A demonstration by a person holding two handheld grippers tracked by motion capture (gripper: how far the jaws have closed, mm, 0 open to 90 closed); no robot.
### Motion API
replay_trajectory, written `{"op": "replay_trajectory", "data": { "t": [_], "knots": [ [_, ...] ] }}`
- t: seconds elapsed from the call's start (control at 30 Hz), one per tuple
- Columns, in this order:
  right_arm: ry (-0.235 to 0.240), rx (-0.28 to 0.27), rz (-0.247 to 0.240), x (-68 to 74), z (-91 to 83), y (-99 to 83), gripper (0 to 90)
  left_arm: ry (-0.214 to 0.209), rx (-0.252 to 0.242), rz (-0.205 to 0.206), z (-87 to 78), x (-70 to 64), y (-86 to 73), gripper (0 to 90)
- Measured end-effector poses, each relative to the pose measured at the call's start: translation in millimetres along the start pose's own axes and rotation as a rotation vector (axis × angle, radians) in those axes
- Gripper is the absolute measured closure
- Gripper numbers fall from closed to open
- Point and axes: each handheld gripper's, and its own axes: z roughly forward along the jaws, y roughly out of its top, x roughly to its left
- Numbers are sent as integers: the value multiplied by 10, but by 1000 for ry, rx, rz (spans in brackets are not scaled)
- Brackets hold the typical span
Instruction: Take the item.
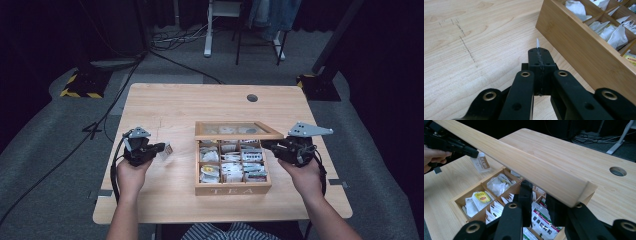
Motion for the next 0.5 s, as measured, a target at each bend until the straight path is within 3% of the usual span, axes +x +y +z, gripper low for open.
{"op": "replay_trajectory", "data": {
  "t": [0.5],
  "knots": [
    [-2,3,-1,9,-1,-8,745,-9,12,-50,89,121,-66,897]
  ]
}}
